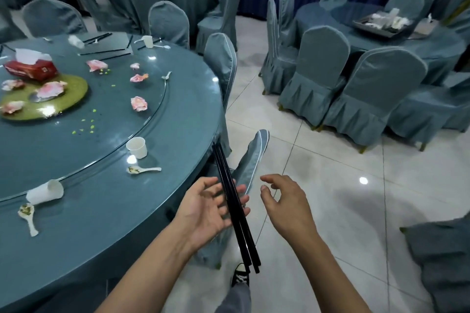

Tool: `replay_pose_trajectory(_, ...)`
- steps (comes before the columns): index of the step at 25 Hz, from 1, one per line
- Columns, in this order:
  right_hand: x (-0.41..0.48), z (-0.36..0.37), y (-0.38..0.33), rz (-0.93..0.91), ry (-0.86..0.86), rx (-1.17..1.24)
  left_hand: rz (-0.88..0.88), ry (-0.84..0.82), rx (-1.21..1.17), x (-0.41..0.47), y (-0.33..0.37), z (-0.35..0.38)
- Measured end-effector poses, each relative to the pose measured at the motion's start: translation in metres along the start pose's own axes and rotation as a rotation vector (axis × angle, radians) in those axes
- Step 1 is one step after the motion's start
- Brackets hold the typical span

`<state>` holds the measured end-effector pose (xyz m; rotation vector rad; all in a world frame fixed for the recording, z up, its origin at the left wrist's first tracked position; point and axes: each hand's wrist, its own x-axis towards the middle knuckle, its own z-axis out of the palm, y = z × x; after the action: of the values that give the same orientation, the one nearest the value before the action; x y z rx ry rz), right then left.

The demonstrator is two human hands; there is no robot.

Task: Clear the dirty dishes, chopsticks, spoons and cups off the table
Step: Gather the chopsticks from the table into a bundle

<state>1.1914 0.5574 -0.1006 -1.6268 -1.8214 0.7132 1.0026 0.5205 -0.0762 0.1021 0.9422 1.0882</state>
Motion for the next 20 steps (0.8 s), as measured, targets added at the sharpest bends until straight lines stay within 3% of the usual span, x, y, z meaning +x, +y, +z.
replay_pose_trajectory(20,0.328,-0.032,0.062,-0.096,-0.172,-0.067,0.088,0.098,-0.141,0.246,0.111,0.142)
